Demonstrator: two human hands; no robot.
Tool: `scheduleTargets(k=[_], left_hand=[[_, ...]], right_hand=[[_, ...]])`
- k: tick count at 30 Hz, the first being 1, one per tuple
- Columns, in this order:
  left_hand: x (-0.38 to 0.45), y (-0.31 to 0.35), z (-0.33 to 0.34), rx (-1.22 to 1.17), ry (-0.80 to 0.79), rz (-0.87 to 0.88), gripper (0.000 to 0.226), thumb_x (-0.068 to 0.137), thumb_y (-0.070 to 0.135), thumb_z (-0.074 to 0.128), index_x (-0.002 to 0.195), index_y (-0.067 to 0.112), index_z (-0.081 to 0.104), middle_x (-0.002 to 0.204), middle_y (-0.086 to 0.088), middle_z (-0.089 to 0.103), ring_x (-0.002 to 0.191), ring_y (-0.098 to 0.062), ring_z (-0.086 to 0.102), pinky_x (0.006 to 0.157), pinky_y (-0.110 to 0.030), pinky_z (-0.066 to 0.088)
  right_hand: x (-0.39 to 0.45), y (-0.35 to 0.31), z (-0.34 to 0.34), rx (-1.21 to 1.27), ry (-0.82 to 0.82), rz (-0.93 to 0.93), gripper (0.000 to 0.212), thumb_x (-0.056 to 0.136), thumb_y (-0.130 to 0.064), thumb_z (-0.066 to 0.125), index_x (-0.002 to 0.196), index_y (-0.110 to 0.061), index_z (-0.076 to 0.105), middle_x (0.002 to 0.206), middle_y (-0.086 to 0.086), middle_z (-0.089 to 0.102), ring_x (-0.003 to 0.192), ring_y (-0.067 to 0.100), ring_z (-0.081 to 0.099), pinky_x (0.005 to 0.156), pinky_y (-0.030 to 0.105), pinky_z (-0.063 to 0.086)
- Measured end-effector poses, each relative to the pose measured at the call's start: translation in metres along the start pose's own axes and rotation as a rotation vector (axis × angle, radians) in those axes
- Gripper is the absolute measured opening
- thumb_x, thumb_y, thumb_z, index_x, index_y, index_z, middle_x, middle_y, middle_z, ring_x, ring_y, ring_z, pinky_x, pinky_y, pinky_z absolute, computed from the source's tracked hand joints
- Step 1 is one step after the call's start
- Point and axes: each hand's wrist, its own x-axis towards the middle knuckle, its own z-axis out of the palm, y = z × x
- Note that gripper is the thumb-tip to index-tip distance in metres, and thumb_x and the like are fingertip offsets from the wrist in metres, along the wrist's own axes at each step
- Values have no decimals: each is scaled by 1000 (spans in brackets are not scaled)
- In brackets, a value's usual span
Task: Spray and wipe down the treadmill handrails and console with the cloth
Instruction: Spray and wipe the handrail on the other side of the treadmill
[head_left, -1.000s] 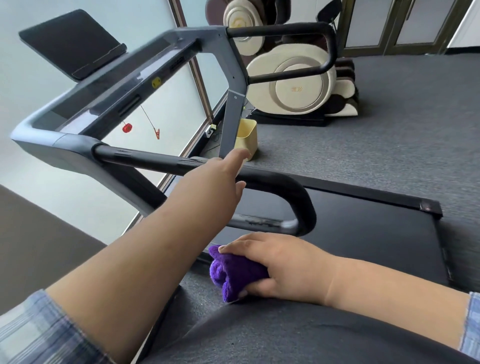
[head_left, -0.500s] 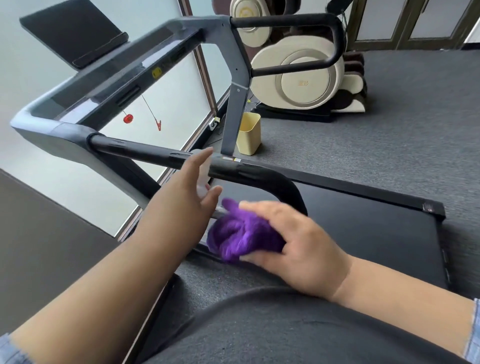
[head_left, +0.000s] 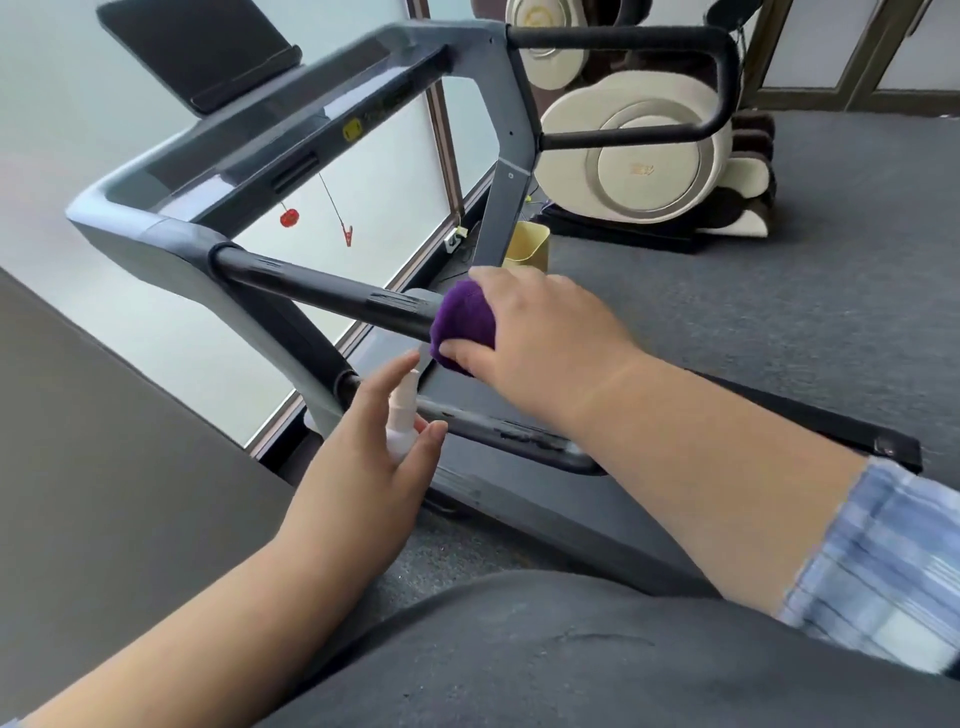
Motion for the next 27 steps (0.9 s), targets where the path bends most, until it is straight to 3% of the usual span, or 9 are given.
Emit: scheduleTargets(k=[5, 10, 14, 18, 19, 21, 23, 27], left_hand=[[-7, -4, -1, -15, -24, 6, 52, 92, 41, 59, 126, 67, 29, 100, 31, 57, 76, 0, 59, 66, -30, 48], [-12, -7, -1, 0, -59, 11, 52, 91, 45, 57, 124, 72, 27, 100, 33, 57, 76, 0, 59, 66, -24, 44], [-15, -21, -6, 12, -57, -19, 52, 91, 43, 58, 125, 69, 29, 100, 30, 58, 72, -1, 59, 63, -22, 42], [-18, -34, -8, 36, -85, -53, 54, 90, 44, 58, 120, 74, 26, 97, 31, 59, 69, 1, 59, 62, -22, 42], [-18, -33, -9, 31, -90, -49, 54, 89, 44, 58, 120, 74, 26, 98, 30, 59, 69, 0, 60, 62, -23, 42], [-16, -29, -11, 18, -91, -18, 55, 89, 42, 59, 120, 74, 27, 99, 28, 59, 72, -1, 60, 63, -24, 43], [-11, -21, -11, 14, -88, 38, 56, 88, 41, 60, 118, 75, 26, 100, 27, 60, 78, -1, 61, 66, -22, 44], [0, 3, -1, 19, -119, 166, 60, 88, 39, 59, 114, 79, 22, 102, 31, 58, 87, 4, 59, 71, -14, 41]], right_hand=[[22, -21, 6, -163, -72, -52, 57, 87, -67, 54, 123, -23, 49, 115, 6, 57, 110, 32, 56, 82, 47, 53], [-8, 16, -7, 16, -77, 9, 48, 90, -59, 57, 131, -37, 48, 124, -1, 57, 112, 28, 58, 89, 40, 49], [-67, 61, 5, 330, 92, 161, 55, 88, -54, 63, 138, -38, 49, 134, -13, 54, 124, 11, 50, 96, 26, 37], [-96, 73, 45, 420, 241, 172, 70, 90, -57, 59, 146, -19, 41, 143, 3, 48, 132, 16, 44, 111, 17, 27], [-93, 69, 49, 380, 285, 159, 71, 89, -57, 57, 146, -17, 41, 142, 7, 48, 132, 19, 43, 113, 21, 27], [-79, 55, 49, 215, 368, 92, 74, 87, -61, 57, 143, -15, 44, 141, 10, 51, 131, 26, 45, 117, 44, 30], [-58, 37, 38, 12, 339, 11, 78, 81, -70, 58, 140, -18, 49, 138, 8, 55, 130, 30, 48, 115, 60, 27], [-16, -1, 21, -310, 87, -84, 74, 82, -66, 61, 140, -22, 48, 136, 7, 55, 121, 31, 53, 108, 52, 34]])
